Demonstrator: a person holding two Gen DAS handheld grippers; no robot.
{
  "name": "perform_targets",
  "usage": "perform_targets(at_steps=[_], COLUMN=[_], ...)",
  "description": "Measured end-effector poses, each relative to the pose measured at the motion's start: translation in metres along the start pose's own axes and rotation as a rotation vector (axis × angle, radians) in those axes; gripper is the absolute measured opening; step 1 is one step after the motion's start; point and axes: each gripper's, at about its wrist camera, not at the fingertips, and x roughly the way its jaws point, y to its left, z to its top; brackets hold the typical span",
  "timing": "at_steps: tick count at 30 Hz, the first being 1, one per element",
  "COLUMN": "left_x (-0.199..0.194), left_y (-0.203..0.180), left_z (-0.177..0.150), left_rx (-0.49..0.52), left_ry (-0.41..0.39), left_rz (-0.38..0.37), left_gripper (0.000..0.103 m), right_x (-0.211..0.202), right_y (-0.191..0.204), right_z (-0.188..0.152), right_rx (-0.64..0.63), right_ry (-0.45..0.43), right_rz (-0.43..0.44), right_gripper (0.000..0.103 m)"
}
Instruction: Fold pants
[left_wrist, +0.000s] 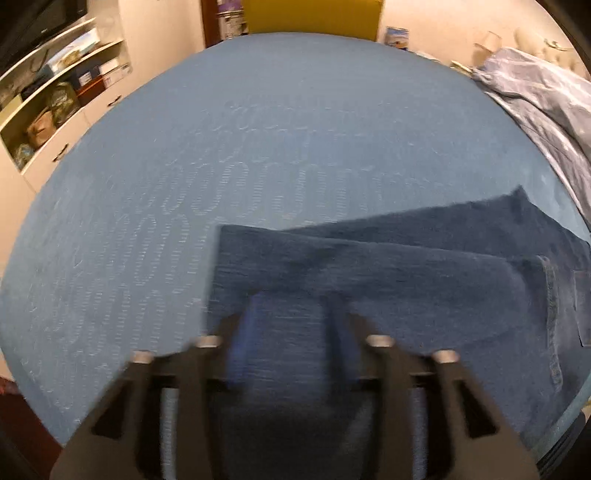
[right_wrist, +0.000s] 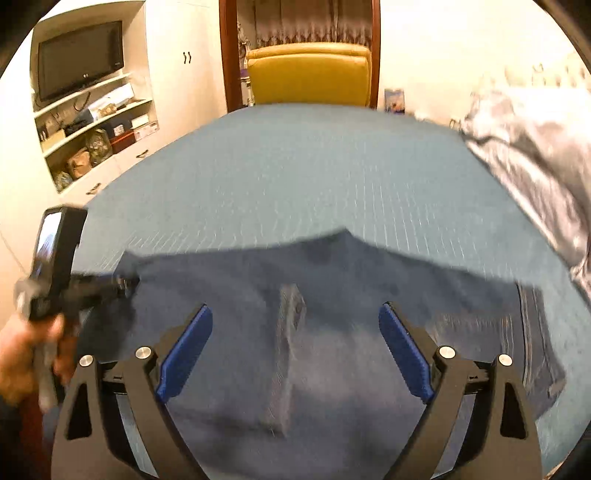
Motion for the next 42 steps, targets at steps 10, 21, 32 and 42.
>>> perform_targets(at_steps=[10, 21, 32, 42], left_x=[-0.049, 0.009, -0.024, -0.074], left_y=[-0.043, -0.040, 0.038, 0.020], left_z=[-0.021, 0.007, 0.012, -0.114], left_rx=[0.117, 0.077, -0.087, -0.104], left_ry=[-0.227, -0.058, -0.102, -0.071], left_rz=[0.110, 0.005, 0.087, 0.085], left_gripper=[0.094, 0.026, 0.028, 0.047], right_x=[0.113, 0.129, 0.123, 0.117], right_y=[-0.007, -0.030, -0.022, -0.024], right_z=[-0.006, -0.023, -0.030, -0.025], right_rx=[-0.068, -0.002, 0.002, 0.004], right_ry=[0.260, 0.273, 0.262, 0.247], right_rz=[-0.010, -0.019, -0.014, 0.000], right_gripper=[0.084, 0.089, 0.089, 0.089])
